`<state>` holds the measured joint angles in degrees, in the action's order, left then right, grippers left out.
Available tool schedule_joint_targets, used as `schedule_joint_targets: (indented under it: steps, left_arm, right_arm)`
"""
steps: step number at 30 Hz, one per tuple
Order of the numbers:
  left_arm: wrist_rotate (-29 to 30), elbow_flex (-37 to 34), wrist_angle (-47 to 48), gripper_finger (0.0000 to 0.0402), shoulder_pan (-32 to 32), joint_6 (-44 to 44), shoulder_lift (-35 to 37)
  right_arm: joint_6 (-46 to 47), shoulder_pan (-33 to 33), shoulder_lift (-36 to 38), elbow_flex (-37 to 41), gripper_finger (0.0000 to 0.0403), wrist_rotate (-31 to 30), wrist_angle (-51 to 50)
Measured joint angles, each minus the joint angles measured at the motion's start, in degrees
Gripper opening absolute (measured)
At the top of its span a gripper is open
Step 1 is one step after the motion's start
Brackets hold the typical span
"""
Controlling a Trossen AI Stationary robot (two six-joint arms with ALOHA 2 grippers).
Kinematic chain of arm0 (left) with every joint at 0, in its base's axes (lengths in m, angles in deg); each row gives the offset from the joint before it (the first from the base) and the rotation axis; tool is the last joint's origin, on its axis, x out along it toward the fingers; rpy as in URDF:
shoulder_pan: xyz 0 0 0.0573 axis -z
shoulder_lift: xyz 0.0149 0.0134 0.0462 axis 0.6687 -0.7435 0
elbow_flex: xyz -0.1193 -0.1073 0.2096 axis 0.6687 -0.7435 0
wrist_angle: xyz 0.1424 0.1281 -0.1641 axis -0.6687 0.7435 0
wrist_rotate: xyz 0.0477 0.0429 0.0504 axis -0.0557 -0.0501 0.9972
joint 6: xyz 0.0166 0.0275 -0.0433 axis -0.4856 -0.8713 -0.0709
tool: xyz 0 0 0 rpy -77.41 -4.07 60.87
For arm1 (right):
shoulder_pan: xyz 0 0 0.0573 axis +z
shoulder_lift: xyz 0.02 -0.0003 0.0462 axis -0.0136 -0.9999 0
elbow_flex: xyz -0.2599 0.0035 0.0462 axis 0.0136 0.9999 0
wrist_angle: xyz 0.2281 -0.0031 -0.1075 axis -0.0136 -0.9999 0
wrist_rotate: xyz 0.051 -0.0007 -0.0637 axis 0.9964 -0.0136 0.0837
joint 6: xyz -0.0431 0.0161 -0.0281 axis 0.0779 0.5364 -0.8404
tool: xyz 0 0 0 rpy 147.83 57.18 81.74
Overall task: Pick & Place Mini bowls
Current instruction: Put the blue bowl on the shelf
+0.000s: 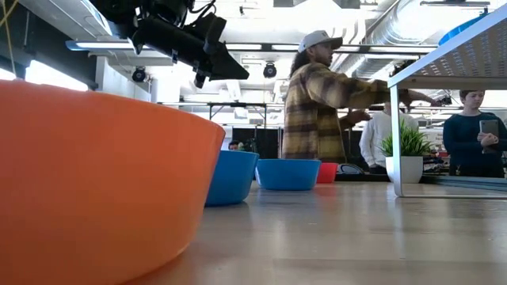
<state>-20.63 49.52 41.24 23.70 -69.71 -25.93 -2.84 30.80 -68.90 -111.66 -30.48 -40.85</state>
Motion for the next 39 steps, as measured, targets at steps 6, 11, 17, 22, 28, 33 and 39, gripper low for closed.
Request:
schedule_joint_targets:
  steps: [6,11,17,22,28,33,39]
  left_arm:
    - [-0.7,0.0,0.0,0.0011,0.0,0.0,0.0]
    - [-0.7,0.0,0.0,0.0011,0.0,0.0,0.0]
    - [-0.7,0.0,0.0,0.0011,0.0,0.0,0.0]
    - [-0.6,0.0,0.0,0.0011,0.0,0.0,0.0]
    - [-0.6,0.0,0.0,0.0011,0.0,0.0,0.0]
    - [-0.6,0.0,0.0,0.0011,0.0,0.0,0.0]
    - [-0.6,0.0,0.0,0.0011,0.0,0.0,0.0]
  right_arm:
    - [-1.0,-0.5,0.2,0.1,0.0003,-2.4,-2.9]
    - [-3.8,-2.2,0.3,0.1,0.0001,-3.2,-2.9]
    - [-6.5,-3.9,0.0,1.2,0.0001,-2.0,-2.8]
    - [-7.7,-4.3,0.0,6.4,0.0,2.2,-2.1]
    - [-9.0,-4.3,0.6,6.5,0.0,2.8,0.4]
    - [-8.9,-4.3,1.9,5.5,0.0,3.1,2.5]
    - [-9.1,-4.2,1.9,5.5,0.0,4.9,3.5]
